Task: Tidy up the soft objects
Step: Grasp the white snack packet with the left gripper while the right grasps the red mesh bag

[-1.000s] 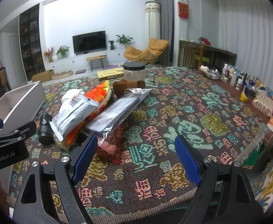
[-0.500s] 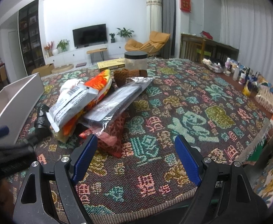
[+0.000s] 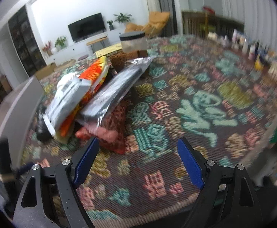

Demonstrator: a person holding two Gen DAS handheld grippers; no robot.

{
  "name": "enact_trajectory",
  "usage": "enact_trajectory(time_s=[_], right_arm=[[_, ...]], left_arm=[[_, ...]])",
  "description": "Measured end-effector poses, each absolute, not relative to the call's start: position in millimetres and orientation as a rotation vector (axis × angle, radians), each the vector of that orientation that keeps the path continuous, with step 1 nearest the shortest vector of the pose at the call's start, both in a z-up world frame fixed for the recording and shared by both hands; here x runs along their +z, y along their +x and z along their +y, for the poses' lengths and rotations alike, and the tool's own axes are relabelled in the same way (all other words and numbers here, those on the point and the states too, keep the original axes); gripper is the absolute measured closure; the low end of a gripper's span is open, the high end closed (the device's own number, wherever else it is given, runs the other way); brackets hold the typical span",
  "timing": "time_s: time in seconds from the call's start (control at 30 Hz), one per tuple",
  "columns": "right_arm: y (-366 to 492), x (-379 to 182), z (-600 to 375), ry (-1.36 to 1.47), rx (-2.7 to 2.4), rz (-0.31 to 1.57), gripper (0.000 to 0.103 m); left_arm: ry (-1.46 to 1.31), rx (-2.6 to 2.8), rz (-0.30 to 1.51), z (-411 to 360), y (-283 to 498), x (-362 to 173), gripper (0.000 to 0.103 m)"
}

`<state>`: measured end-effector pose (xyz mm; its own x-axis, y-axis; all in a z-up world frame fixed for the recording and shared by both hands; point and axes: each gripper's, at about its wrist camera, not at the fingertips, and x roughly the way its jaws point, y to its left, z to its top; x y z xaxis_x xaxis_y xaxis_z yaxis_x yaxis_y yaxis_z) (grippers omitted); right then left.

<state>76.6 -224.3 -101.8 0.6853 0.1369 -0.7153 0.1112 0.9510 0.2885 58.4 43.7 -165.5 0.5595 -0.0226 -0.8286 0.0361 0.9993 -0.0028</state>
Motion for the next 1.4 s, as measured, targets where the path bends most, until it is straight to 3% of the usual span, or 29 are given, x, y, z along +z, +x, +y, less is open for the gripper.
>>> enact_trajectory(time_s=[0.17, 0.33, 0.37, 0.4, 0.43, 0.53, 0.7, 0.9, 0.97, 1.0, 1.03, 1.13, 1.27, 1.4], right_arm=[[158.0, -126.1, -250.2, 0.573, 0.141, 0.934, 0.016], [223.0, -145.3, -239.7, 0.620, 0.201, 0.993, 0.020], [230.9, -149.1, -237.3, 0.631, 0.210, 0.995, 0.028], [233.7, -150.1, -235.0, 0.647, 0.237, 0.996, 0.075], [234.6, -150.0, -233.7, 0.656, 0.242, 1.004, 0.083], [223.3, -135.6, -236.0, 0.692, 0.306, 0.969, 0.086], [196.0, -97.6, -280.8, 0.798, 0.397, 0.855, 0.086], [194.8, -129.2, -353.6, 0.679, 0.178, 1.051, 0.081], [189.1, -146.3, -373.1, 0.624, 0.027, 1.104, 0.054], [183.7, -148.2, -379.1, 0.645, -0.004, 1.095, 0.026], [176.9, -144.5, -385.4, 0.691, -0.014, 1.061, 0.023], [161.6, -133.5, -384.4, 0.722, -0.021, 1.013, 0.023], [142.6, -124.4, -338.3, 0.506, -0.012, 1.028, 0.023], [126.6, -144.9, -299.6, 0.309, -0.026, 1.026, 0.021]], left_arm=[[0.023, -0.050, 0.961, 44.5, 55.0, -164.8, 0.000], [0.036, -0.083, 0.932, 43.9, 44.0, -164.4, 0.000], [0.039, -0.090, 0.927, 44.3, 42.8, -164.4, 0.000], [0.043, -0.099, 0.925, 44.6, 39.1, -164.0, 0.000], [0.046, -0.111, 0.926, 45.5, 37.6, -163.6, 0.000], [0.061, -0.148, 0.915, 47.5, 30.8, -163.1, 0.000], [0.063, -0.153, 0.888, 47.3, 26.3, -163.0, 0.000], [0.071, -0.167, 0.885, 48.2, 23.9, -163.7, 0.000], [0.075, -0.172, 0.889, 48.0, 24.3, -163.2, 0.000], [0.079, -0.180, 0.892, 48.8, 23.9, -163.0, 0.000], [0.083, -0.188, 0.894, 49.2, 22.9, -162.8, 0.000], [0.096, -0.213, 0.904, 51.6, 21.0, -161.7, 0.000], [0.081, -0.248, 0.947, 52.8, 28.8, -149.7, 0.001], [0.088, -0.290, 0.854, 42.6, 50.5, -107.3, 0.001]])
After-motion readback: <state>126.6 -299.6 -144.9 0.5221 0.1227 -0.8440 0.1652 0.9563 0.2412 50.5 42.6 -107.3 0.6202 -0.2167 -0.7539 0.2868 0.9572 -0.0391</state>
